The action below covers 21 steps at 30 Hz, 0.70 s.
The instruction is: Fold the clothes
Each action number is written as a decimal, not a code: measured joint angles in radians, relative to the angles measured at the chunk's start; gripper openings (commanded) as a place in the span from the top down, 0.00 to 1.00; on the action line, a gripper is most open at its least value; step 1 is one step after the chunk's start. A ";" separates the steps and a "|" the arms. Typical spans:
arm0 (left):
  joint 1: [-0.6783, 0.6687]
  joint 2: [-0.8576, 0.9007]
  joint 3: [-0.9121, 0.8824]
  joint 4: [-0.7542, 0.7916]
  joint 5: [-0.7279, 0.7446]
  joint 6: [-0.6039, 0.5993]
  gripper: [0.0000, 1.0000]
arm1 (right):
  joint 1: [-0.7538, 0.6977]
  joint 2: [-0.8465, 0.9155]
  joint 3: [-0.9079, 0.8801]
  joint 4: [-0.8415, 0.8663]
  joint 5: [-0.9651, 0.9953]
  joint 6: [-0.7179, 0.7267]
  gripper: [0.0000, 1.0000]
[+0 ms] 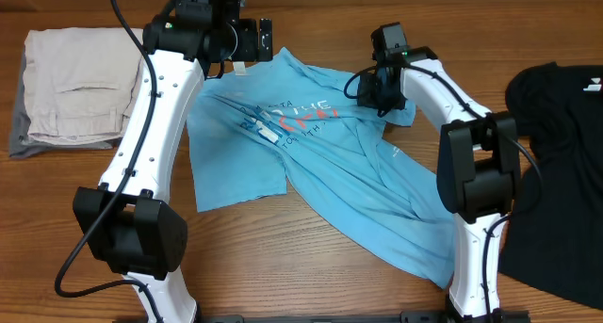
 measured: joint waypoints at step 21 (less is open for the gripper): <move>0.000 0.000 0.000 0.000 0.000 0.000 0.00 | -0.007 0.029 -0.192 0.733 0.219 0.026 0.89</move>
